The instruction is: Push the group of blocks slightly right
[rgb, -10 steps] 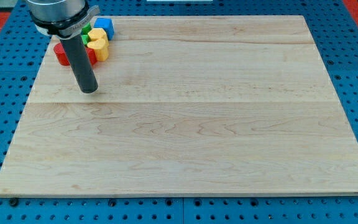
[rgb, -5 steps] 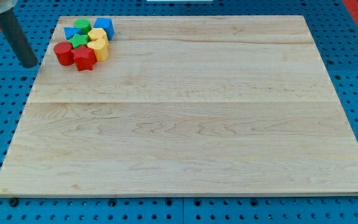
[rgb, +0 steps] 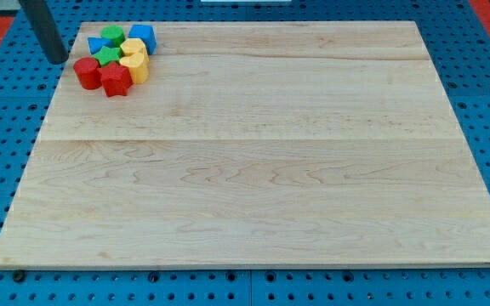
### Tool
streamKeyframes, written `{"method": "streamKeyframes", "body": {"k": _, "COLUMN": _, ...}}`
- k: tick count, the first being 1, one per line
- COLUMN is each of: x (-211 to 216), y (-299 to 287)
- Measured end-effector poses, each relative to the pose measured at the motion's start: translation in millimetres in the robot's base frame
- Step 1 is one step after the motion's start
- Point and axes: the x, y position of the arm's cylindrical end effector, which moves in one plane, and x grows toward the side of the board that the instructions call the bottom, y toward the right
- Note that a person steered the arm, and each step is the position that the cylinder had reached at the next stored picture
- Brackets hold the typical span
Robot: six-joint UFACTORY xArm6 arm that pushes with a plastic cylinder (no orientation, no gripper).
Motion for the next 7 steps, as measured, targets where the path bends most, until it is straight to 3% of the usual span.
{"method": "streamKeyframes", "body": {"k": 5, "x": -11, "y": 36}}
{"method": "streamKeyframes", "body": {"k": 7, "x": 19, "y": 118}}
